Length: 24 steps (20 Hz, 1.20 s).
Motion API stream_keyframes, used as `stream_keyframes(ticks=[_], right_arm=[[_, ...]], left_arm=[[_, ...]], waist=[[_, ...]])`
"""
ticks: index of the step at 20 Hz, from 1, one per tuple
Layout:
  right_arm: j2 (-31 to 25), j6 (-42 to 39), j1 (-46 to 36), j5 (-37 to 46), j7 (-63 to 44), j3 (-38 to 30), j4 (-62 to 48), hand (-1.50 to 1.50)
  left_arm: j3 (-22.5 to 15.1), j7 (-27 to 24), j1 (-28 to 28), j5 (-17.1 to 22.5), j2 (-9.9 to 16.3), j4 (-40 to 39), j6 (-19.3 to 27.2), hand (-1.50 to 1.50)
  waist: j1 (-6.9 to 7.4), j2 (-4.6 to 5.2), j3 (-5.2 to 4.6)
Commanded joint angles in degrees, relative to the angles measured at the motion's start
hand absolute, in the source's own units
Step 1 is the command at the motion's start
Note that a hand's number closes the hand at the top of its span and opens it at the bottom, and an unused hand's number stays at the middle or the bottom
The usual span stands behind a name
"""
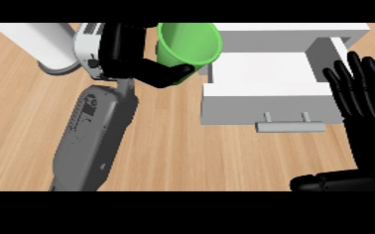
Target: Pick up the cup, place it into the drawer and close the drawer
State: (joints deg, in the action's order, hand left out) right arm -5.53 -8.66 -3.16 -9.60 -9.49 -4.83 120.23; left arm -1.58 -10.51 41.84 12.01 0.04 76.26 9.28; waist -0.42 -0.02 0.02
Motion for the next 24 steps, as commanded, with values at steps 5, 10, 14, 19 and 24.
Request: stream_keyframes(ticks=[5, 10, 14, 19, 24], right_arm=[[-0.40, -0.56, -3.47, -0.42, 2.73, -1.79, -6.23, -1.50], [-1.33, -1.59, -2.62, -1.02, 1.92, -1.94, -4.57, -1.50], [0.48, 0.50, -0.12, 0.75, -1.16, 0.79, 0.96, -1.50], [1.16, 0.70, -2.81, 2.03, 1.17, 1.41, -3.77, -1.50], [-0.05, 0.00, -3.63, 1.30, -0.16, 0.97, -2.79, -1.50]], left_arm=[[-2.45, 0.99, 12.91, 1.14, -0.04, -13.10, 5.69, 1.50], [0.46, 1.14, 18.29, -0.39, 0.16, -20.85, 2.31, 1.50], [-7.97, 1.34, 20.32, 4.73, -0.04, -22.70, 11.01, 1.50], [-7.97, -7.77, 23.90, 8.43, -0.04, -35.97, 10.02, 1.50], [-11.52, -8.12, 28.60, 13.49, -0.04, -43.20, 11.98, 1.50]], waist=[[-0.52, 0.27, 0.01], [-0.37, 0.22, 0.00], [-0.82, 0.09, -0.01], [-1.43, 0.48, -0.01], [-2.12, 0.62, 0.00]])
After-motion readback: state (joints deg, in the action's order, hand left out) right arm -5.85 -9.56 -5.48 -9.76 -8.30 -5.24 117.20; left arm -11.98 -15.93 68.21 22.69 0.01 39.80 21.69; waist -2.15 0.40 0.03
